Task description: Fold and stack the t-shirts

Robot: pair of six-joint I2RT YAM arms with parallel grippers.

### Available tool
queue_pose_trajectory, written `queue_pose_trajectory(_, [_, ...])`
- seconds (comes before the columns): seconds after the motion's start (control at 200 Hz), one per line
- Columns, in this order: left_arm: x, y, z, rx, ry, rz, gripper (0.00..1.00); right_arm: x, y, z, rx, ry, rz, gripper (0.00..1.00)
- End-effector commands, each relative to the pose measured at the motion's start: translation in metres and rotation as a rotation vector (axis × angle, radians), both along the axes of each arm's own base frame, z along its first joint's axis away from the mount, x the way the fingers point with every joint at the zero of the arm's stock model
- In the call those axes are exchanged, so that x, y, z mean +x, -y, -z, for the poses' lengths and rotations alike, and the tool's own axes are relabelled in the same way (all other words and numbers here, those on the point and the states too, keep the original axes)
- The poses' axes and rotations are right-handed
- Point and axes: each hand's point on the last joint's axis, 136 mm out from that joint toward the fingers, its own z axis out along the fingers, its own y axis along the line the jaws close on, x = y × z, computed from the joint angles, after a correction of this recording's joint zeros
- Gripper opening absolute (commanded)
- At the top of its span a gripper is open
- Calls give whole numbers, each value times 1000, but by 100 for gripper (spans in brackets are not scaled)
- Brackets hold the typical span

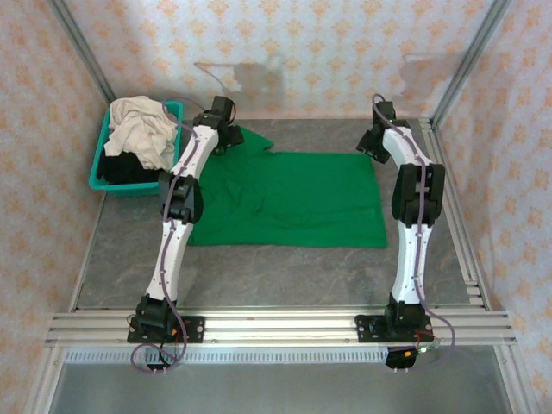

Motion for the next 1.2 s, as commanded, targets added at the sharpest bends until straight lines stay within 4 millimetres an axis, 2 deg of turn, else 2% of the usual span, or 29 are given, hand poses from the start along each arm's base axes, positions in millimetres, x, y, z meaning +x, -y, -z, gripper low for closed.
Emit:
queue_pose_trajectory(0.0, [-5,-2,15,-32,-39,-10,78,-6,0,17,0,-84,-20,57])
queue_pose_trajectory(0.135, [-9,3,27,-77,-69,13,62,-4,-8,28,47,-89,-32,46])
queue_pose_trajectory(0.26, [-11,11,24,-109,-77,52,35,-3,-9,27,53,-83,-38,32])
queue_pose_trajectory(0.33, [-13,17,16,-132,-74,84,15,-3,-8,22,45,-85,-43,21])
queue_pose_trajectory(0.37, [-16,19,11,-139,-79,101,7,-5,-7,20,37,-91,-45,14])
queue_pose_trajectory(0.415, [-19,19,4,-134,-80,116,0,-7,-7,16,32,-90,-48,11])
queue_pose_trajectory(0.45, [-24,16,3,-121,-94,117,1,-10,-6,16,27,-96,-45,12])
queue_pose_trajectory(0.5, [-32,12,-2,-101,-112,111,20,-15,-3,12,18,-102,-36,16])
queue_pose_trajectory(0.545, [-38,11,-12,-88,-121,124,26,-20,-4,8,17,-102,-37,21])
queue_pose_trajectory(0.626, [-49,5,-37,-51,-122,125,44,-28,0,-13,7,-79,-15,38])
queue_pose_trajectory(0.681, [-58,1,-59,-23,-107,128,49,-39,9,-32,-34,-61,34,47])
queue_pose_trajectory(0.746, [-72,-4,-84,21,-91,120,54,-63,26,-53,-117,-66,145,51])
queue_pose_trajectory(0.821, [-94,-12,-104,83,-79,92,57,-87,17,-70,-141,-39,142,55])
queue_pose_trajectory(0.886, [-118,-11,-119,128,-52,72,59,-112,-5,-73,-130,-10,99,59])
queue_pose_trajectory(0.951, [-148,1,-118,101,-39,71,61,-133,-41,-65,-29,24,36,61])
queue_pose_trajectory(0.981, [-161,12,-110,67,-29,82,61,-145,-61,-58,30,32,-3,61])
queue_pose_trajectory(1.021, [-179,27,-110,18,2,98,61,-161,-80,-46,79,32,-28,61])
queue_pose_trajectory(1.061, [-201,38,-93,-14,-21,104,61,-176,-94,-34,109,21,-50,61])
queue_pose_trajectory(1.196, [-254,70,-42,-117,-89,117,60,-214,-118,-5,149,0,-91,56])
